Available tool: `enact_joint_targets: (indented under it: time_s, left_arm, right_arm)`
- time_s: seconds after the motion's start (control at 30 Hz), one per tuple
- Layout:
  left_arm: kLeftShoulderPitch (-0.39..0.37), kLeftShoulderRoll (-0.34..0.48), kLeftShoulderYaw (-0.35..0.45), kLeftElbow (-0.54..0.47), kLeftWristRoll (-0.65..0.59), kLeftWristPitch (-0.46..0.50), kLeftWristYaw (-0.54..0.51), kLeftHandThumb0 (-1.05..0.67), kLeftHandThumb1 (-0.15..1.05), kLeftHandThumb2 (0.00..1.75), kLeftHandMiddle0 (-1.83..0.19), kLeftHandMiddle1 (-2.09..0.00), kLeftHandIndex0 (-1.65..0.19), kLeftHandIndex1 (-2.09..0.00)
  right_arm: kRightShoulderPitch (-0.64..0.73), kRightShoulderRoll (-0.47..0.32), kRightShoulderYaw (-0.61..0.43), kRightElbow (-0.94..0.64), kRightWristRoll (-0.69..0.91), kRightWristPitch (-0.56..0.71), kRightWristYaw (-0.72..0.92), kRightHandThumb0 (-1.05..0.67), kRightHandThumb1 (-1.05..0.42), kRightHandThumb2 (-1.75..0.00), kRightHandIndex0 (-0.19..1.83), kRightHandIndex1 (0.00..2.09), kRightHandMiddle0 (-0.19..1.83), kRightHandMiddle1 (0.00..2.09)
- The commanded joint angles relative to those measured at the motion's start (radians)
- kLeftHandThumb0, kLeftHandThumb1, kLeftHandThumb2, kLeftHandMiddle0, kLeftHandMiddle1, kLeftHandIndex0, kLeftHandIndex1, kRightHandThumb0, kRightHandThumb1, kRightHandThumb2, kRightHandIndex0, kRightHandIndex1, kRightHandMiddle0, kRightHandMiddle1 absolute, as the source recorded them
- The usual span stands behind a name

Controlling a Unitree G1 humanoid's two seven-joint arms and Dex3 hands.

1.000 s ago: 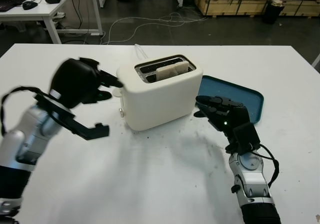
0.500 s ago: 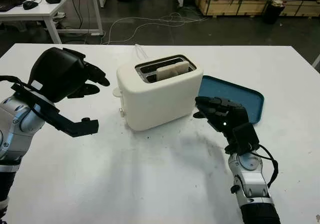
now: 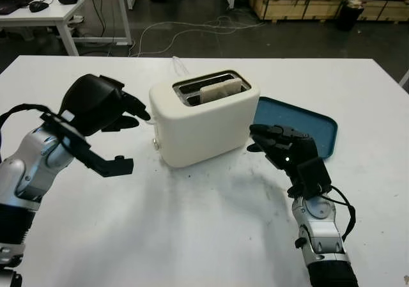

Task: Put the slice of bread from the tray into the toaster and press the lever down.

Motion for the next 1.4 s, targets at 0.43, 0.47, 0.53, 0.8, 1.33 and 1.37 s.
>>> enact_joint_targets:
  time_s: [0.43, 0.47, 0.53, 0.8, 1.33, 1.37]
  left_arm:
    - [-0.045, 0.008, -0.026, 0.051, 0.029, -0.004, 0.043, -0.27, 0.72, 0.01, -0.91, -1.29, -1.32, -0.04]
    - [-0.047, 0.009, -0.027, 0.054, 0.029, -0.006, 0.042, -0.27, 0.71, 0.0, -0.92, -1.3, -1.32, -0.05]
    - [-0.049, 0.01, -0.03, 0.057, 0.031, -0.007, 0.04, -0.26, 0.71, 0.0, -0.92, -1.3, -1.32, -0.04]
    - [-0.066, 0.001, -0.044, 0.093, 0.021, -0.01, 0.036, -0.26, 0.7, 0.0, -0.94, -1.3, -1.34, -0.04]
    - [-0.127, -0.006, -0.118, 0.213, 0.035, -0.061, 0.091, -0.27, 0.68, 0.0, -0.96, -1.41, -1.38, -0.04]
    - [-0.129, -0.006, -0.12, 0.215, 0.035, -0.062, 0.094, -0.27, 0.69, 0.0, -0.96, -1.42, -1.38, -0.04]
  right_arm:
    - [0.007, 0.003, 0.005, 0.0, -0.005, 0.0, 0.001, -0.48, -0.85, 0.0, 1.06, 0.74, 1.25, 0.0]
    - [0.007, 0.003, 0.005, 0.001, -0.005, -0.002, 0.001, -0.48, -0.85, 0.0, 1.06, 0.74, 1.25, 0.0]
    - [0.006, 0.003, 0.004, 0.006, -0.002, -0.007, 0.004, -0.48, -0.85, 0.0, 1.06, 0.74, 1.25, 0.0]
    - [0.007, 0.002, 0.003, 0.007, -0.002, -0.003, 0.003, -0.49, -0.85, 0.0, 1.06, 0.74, 1.25, 0.0]
    - [0.007, 0.005, 0.002, 0.005, -0.001, -0.001, 0.004, -0.49, -0.85, 0.0, 1.06, 0.75, 1.25, 0.0]
    - [0.007, 0.005, 0.001, 0.006, -0.001, -0.002, 0.004, -0.49, -0.85, 0.0, 1.06, 0.75, 1.25, 0.0]
